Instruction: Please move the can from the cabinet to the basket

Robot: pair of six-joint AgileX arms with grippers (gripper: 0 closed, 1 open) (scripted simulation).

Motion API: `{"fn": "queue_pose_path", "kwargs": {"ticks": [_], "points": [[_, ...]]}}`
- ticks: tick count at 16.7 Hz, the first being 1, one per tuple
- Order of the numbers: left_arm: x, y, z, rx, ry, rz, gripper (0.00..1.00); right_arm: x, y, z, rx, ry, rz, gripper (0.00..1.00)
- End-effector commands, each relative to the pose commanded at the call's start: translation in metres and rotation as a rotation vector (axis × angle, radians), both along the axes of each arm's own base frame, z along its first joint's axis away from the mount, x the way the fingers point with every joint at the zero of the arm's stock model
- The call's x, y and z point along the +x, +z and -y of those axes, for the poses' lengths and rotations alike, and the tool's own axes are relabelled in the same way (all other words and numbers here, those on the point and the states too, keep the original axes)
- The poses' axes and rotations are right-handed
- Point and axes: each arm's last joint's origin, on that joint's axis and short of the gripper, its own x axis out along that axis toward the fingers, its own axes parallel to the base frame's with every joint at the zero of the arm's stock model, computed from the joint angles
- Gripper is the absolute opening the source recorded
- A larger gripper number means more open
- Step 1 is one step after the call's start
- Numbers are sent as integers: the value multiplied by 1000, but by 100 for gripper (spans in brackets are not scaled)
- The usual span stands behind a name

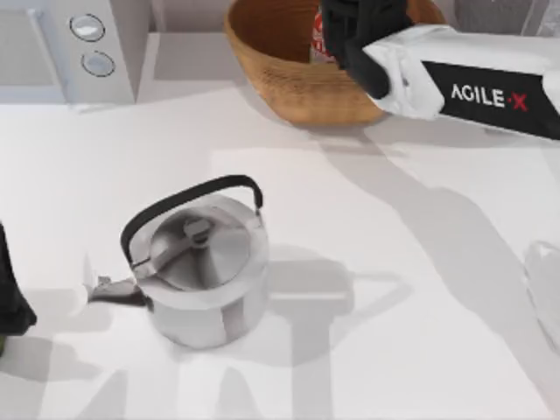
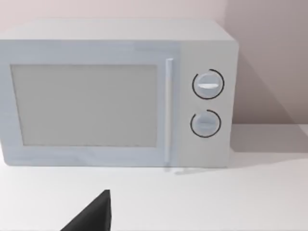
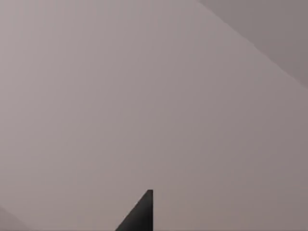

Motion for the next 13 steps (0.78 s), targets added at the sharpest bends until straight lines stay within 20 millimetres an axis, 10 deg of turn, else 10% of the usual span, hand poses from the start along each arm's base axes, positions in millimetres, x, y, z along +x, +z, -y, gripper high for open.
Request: {"fn": "queue_pose_path", "kwargs": {"ticks": [13], "points": [[0,0,0,0,0,0,100,0,0,0,0,0,0,100]]}}
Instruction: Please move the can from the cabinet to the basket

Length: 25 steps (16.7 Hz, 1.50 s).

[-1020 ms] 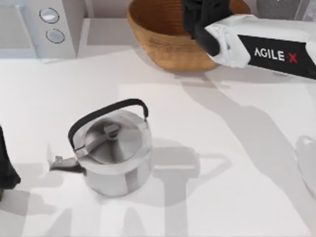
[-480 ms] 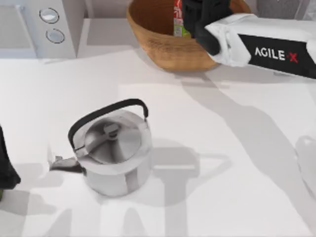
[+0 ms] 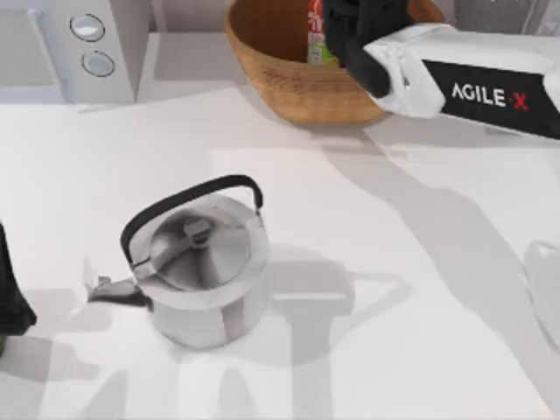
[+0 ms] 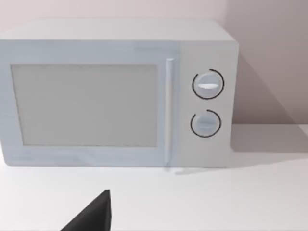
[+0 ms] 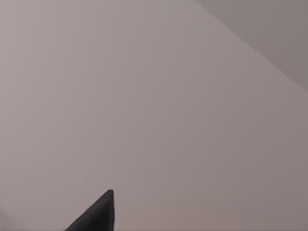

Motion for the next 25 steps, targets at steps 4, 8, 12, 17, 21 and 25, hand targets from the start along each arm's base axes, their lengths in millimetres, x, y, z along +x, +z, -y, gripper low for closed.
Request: {"fn": "queue_pose_path", "kwargs": {"ticks": [4,8,12,17,21,25], "points": [[0,0,0,0,0,0,100,0,0,0,0,0,0,100],[0,0,0,0,0,0,100,0,0,0,0,0,0,100],[0,0,0,0,0,0,100,0,0,0,0,0,0,100],[0,0,0,0,0,0,100,0,0,0,0,0,0,100],[0,0,0,0,0,0,100,-1,1,1,-2,2,-3,100],[0,0,0,0,0,0,100,-11,17,32,-21,3,-36,100]]}}
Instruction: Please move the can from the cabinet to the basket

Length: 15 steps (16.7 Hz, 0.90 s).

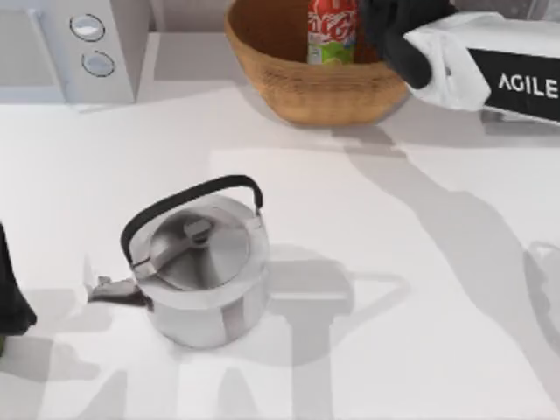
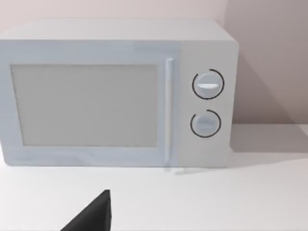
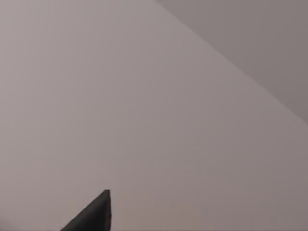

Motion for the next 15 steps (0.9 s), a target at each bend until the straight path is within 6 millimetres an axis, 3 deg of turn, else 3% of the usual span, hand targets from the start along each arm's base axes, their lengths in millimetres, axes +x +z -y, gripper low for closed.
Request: {"fn": "queue_pose_path", "kwargs": {"ticks": [4,6,9,12,15], "points": [[0,0,0,0,0,0,100,-42,44,57,-8,0,-17,100],[0,0,0,0,0,0,100,-80,72,91,0,-2,0,100],[0,0,0,0,0,0,100,-156,100,142,18,-4,48,100],[0,0,0,0,0,0,100,-238,96,184,31,-4,103,100],[0,0,0,0,0,0,100,-304,59,211,35,-5,141,100]]}}
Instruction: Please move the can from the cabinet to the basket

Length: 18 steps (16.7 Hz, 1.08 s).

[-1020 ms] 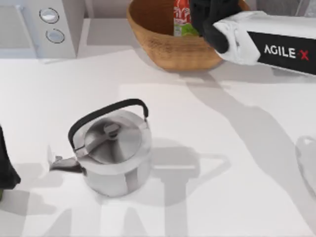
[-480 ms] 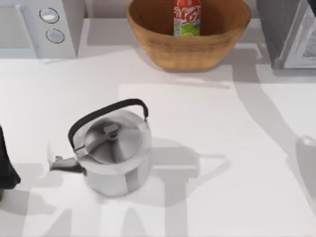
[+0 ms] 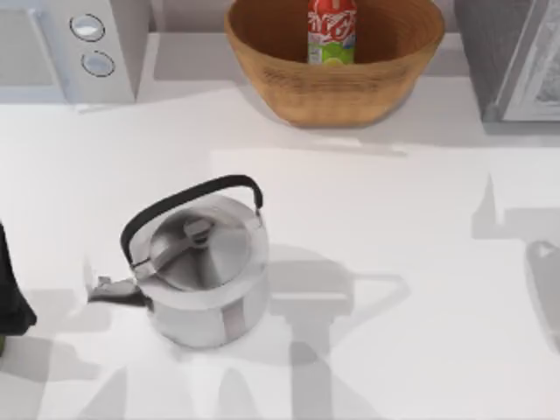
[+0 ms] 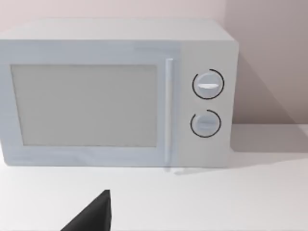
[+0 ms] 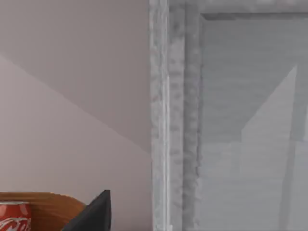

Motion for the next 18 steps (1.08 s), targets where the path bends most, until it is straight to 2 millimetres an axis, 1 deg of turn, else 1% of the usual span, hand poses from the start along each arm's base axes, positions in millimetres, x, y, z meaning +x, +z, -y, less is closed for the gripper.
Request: {"fn": "queue_pose_path", "kwargs": {"ticks": [1,3,6,8,9,11,16,18], "points": [[0,0,0,0,0,0,100,-15,-17,6,-1,0,3,100],[0,0,0,0,0,0,100,-35,-55,13,-6,0,-9,100],[0,0,0,0,0,0,100,-46,-106,20,-13,1,-55,100],[0,0,0,0,0,0,100,-47,-128,22,-14,2,-81,100],[0,0,0,0,0,0,100,-48,-135,23,-14,1,-89,100],[0,0,0,0,0,0,100,-48,-139,24,-14,1,-95,100],[0,0,0,0,0,0,100,-47,-138,24,-14,3,-95,100],[0,0,0,0,0,0,100,-47,-130,25,-17,8,-71,100]]}}
